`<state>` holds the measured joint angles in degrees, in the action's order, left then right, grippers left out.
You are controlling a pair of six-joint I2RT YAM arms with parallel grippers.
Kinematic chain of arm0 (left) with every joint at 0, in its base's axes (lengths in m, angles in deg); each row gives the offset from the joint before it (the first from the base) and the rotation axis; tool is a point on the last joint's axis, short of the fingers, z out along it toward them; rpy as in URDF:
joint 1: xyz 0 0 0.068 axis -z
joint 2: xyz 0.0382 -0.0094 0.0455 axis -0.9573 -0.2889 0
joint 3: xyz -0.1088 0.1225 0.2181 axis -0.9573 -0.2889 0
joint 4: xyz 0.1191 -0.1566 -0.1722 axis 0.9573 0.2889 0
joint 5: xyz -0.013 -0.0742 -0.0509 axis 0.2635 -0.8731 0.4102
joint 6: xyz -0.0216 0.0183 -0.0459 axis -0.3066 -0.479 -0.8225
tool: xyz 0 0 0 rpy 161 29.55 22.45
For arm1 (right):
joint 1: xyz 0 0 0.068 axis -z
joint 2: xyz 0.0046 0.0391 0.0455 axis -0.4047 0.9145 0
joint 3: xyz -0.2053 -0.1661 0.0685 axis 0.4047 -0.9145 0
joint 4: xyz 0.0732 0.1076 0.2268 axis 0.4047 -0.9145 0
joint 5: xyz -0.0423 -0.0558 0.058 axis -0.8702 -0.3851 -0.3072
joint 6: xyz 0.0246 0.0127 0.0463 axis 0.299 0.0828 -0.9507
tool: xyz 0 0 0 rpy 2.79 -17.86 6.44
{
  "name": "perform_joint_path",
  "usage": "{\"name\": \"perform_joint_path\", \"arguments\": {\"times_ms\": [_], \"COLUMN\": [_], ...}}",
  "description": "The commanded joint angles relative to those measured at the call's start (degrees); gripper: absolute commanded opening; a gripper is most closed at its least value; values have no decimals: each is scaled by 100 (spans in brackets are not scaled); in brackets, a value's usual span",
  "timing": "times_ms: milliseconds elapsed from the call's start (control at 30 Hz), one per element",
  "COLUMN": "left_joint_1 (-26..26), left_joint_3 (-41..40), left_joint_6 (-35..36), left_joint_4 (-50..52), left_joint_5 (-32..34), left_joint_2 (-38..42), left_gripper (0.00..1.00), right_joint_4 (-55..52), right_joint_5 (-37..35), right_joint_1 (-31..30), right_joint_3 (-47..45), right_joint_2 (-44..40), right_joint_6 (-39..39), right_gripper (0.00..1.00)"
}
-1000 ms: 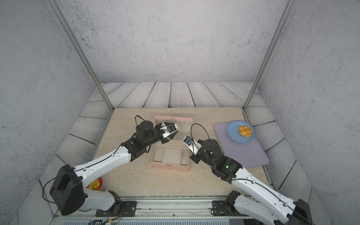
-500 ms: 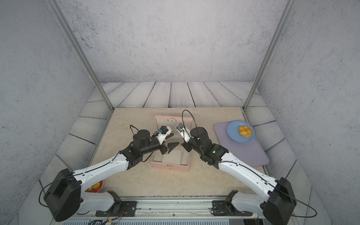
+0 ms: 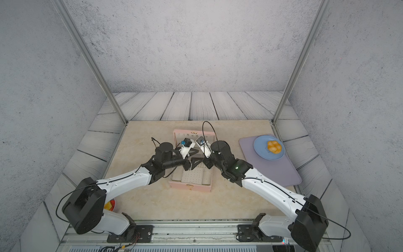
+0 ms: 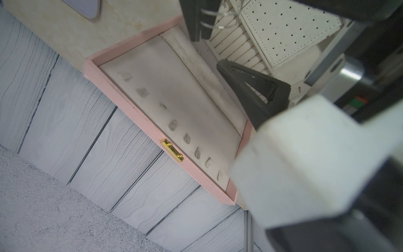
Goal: Put jewelry chain into jewelry box
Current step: Hang the necklace on the jewelry box clasp.
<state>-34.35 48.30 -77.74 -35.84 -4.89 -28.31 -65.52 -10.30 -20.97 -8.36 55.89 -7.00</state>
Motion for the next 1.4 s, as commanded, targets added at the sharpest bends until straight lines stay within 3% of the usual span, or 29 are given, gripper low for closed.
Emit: {"name": "perform_joint_path", "arguments": {"times_ms": [0, 100, 300, 667, 967, 1367], "left_joint_1": [-18, -18, -23, -248, -718, -779], "left_joint_3": [113, 75, 121, -45, 536, 1386], "left_joint_6": [-183, -244, -291, -550, -532, -535], "left_joint_4": [-375, -534, -609, -934, 63, 1121], "left_joint_5": [-256, -241, -167, -122, 11, 257], "left_joint_2": [-92, -157, -314, -344, -282, -761], "left_gripper": [64, 60, 34, 1, 0, 0], "right_joint_4": [8, 9, 25, -5, -102, -93], "right_joint_5": [11, 16, 37, -130, -394, -19], "right_joint_1": [-20, -17, -23, -16, 33, 502], "right_joint_3": [202, 224, 238, 433, 971, 1418], "right_joint_2": [77, 103, 118, 446, 1146, 1789], "right_joint_6": [-80, -88, -120, -299, -803, -1757], "right_gripper": [0, 0, 0, 0, 0, 0]}}
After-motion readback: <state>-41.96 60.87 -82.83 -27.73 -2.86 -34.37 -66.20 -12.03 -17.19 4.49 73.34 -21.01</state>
